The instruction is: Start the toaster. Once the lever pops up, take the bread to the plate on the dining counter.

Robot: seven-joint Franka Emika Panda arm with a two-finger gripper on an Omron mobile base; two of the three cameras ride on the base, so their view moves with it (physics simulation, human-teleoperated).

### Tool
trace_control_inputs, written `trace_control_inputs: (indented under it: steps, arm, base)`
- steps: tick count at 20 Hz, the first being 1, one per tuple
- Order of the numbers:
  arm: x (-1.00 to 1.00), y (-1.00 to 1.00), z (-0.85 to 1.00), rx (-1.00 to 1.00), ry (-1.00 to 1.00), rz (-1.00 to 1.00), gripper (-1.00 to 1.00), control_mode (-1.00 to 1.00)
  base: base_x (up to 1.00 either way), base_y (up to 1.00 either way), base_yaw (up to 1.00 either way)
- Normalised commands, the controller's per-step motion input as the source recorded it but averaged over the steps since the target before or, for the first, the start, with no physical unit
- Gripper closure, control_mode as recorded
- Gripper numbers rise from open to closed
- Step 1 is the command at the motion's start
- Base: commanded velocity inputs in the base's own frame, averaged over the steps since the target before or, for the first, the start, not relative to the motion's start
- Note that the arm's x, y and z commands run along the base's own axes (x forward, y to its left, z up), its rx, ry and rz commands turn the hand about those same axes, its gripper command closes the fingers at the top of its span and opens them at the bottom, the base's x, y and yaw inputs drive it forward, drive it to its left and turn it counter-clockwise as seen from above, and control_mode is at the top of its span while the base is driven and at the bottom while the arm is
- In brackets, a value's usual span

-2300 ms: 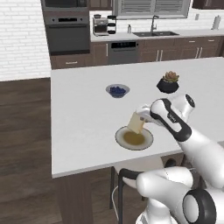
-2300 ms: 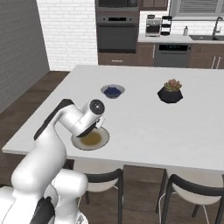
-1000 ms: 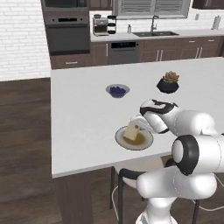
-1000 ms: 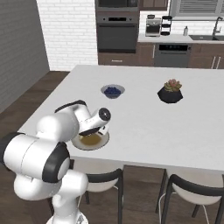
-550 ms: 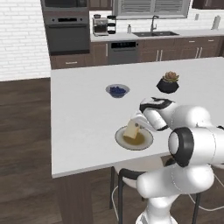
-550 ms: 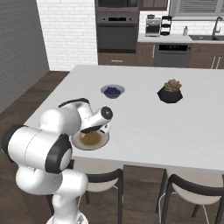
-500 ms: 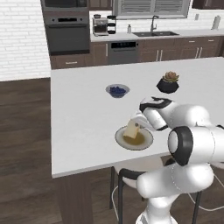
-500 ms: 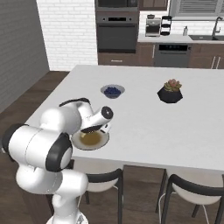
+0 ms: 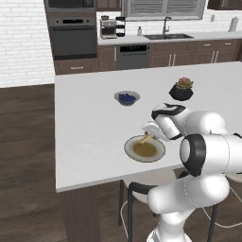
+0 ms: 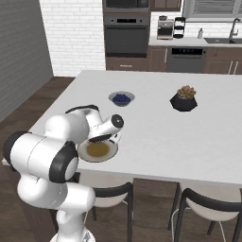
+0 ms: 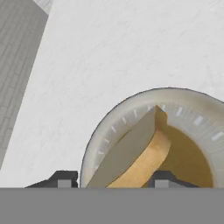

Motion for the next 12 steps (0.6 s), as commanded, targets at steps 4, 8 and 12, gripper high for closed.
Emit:
trace_control_inputs:
  steps: [4,8,12]
  arm:
    - [0.00,-0.19,0.00,0.00,0.00,0.00,-1.00,-1.00]
    - [-0.01,-0.27,0.00,0.00,0.00,0.00,-1.00,-1.00]
    - [-0.35,-0.26,0.07,0.00,0.00,-0.02,-1.00,-1.00]
  base:
    - [0.00,0.00,0.00]
    - [0.00,0.00,0.00]
    - [0.00,0.00,0.00]
